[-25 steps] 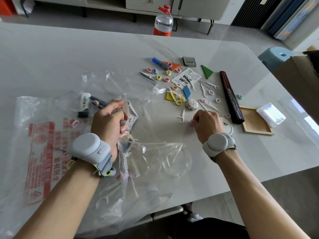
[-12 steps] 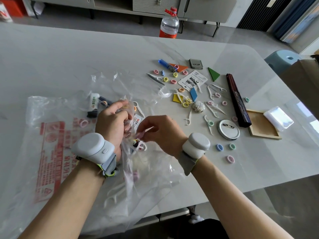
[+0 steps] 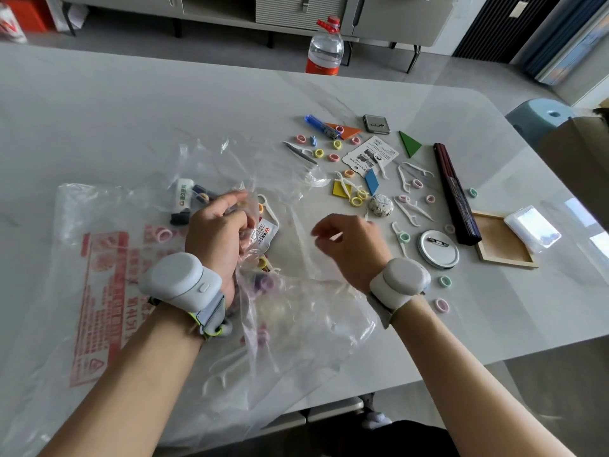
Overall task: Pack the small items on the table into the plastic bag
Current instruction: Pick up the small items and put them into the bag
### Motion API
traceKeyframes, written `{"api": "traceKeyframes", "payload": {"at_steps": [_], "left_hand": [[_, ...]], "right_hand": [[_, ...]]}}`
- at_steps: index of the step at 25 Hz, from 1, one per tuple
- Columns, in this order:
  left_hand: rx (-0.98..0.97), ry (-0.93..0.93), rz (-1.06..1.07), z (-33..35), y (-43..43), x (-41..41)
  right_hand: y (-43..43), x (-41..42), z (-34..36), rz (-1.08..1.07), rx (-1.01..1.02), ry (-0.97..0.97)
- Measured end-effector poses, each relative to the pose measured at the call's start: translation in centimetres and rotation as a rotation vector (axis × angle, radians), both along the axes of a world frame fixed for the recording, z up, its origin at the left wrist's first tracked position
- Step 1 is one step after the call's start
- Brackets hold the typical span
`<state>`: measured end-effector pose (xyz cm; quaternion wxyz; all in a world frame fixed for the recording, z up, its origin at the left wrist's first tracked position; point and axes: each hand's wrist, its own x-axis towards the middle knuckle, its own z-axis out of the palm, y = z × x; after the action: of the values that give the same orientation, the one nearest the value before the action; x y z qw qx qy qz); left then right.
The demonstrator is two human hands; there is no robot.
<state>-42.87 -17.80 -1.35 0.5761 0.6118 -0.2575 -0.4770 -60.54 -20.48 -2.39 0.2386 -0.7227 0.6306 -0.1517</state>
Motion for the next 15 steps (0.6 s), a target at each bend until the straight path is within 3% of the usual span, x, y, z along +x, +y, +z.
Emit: {"api": "traceKeyframes", "payload": {"at_steps": [2, 4, 8, 15], "left_hand": [[0.002, 0.017, -0.012, 0.0, 0.0, -0.1], [0.003, 0.034, -0.019, 0.0, 0.0, -0.1], [0.008, 0.039, -0.018, -0.1, -0.1, -0.4], [-0.007, 0.010, -0.018, 0.1, 0.1, -0.5]], "right_hand": [[-0.9, -2.0, -0.7, -0.155, -0.114, 0.215], [-1.6, -3.2, -1.6, -0.207, -0.093, 0.286], [-1.7, -3.4, -2.6, -0.143, -0.106, 0.287], [-1.5, -6.8, -2.3, -0.209, -0.154, 0.289]]}}
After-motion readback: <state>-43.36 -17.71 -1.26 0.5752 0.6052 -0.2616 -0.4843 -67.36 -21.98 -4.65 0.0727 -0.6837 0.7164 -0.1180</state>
